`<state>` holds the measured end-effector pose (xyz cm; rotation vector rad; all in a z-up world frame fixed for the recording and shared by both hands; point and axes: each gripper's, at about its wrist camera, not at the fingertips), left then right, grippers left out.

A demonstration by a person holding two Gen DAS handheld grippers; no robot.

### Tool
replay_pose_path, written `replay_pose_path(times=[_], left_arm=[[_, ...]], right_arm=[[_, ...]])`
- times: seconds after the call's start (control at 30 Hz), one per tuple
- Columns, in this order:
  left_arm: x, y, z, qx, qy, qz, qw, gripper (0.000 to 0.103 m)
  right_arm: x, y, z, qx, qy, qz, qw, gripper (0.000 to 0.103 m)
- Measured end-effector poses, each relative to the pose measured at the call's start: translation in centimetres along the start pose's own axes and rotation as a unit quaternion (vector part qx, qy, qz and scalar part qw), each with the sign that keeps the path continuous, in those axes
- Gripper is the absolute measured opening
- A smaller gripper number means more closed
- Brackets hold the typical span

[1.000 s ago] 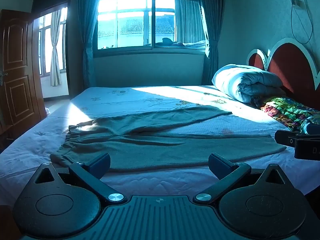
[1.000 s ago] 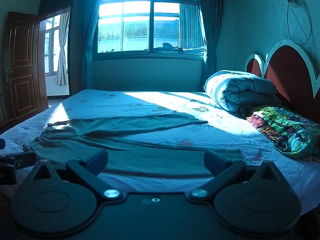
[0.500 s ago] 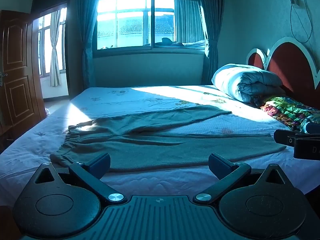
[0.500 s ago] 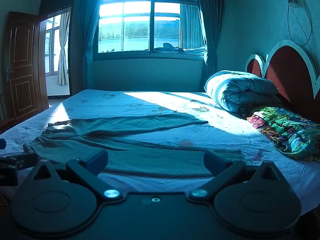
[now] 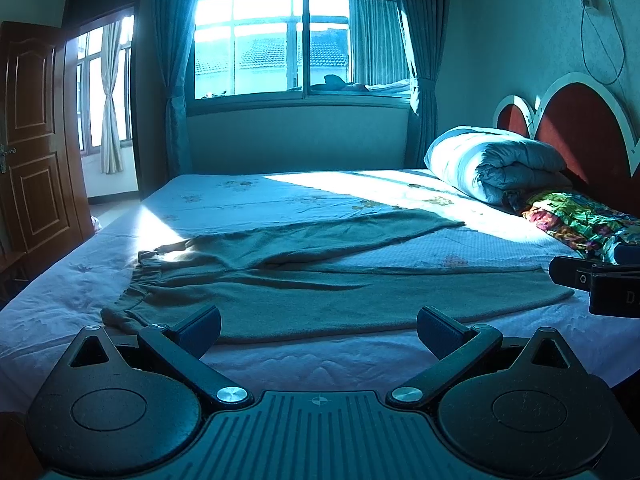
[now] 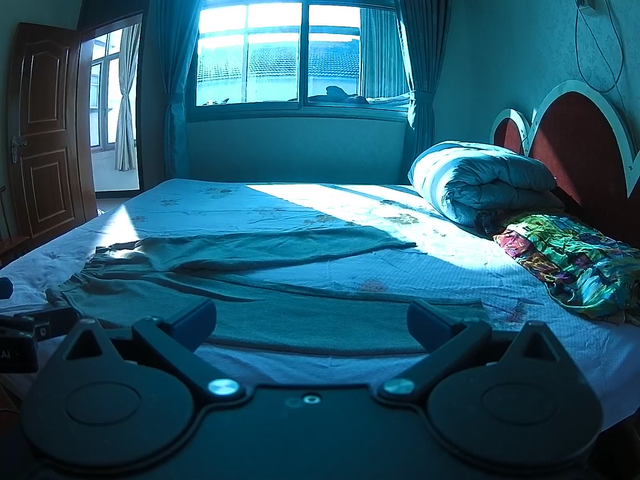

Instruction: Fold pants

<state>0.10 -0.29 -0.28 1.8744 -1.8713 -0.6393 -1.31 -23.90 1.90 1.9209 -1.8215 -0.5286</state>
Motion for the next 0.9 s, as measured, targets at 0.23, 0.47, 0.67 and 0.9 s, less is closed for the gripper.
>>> replay_pose_path(times=[0.23,0.47,0.67,0.9], left_arm=[[0.06,0.28,-0.12,0.000,-0.001,0.000,1.0000,0.103],[0.16,0.18,-0.18,0.000,-0.002,0.000,1.0000,0.103],[0.13,0.05,-0.13,-0.002,-0.003,0.000,1.0000,0.103],[0.19,0.10,-0.19,-0.002,-0.003,-0.002,1.0000,0.103]], right_arm=[[-0.09,-0.06,0.18,0.000,0.000,-0.001,1.000,0.097],[-0.18,0.14,0.03,0.000,0.000,-0.001,1.000,0.097],[-0.18,0.07,0.08,0.000,-0.001,0.000,1.000,0.097],[-0.22,-0.04,0.08,-0.002,-0.001,-0.001,1.000,0.097]])
Point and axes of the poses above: each gripper's, at about its wrist camera, not at the fingertips, and y roughly against the way its jaws point, x to its right, z to its underside, and after that the axes turned 13 degrees about -x, right-handed
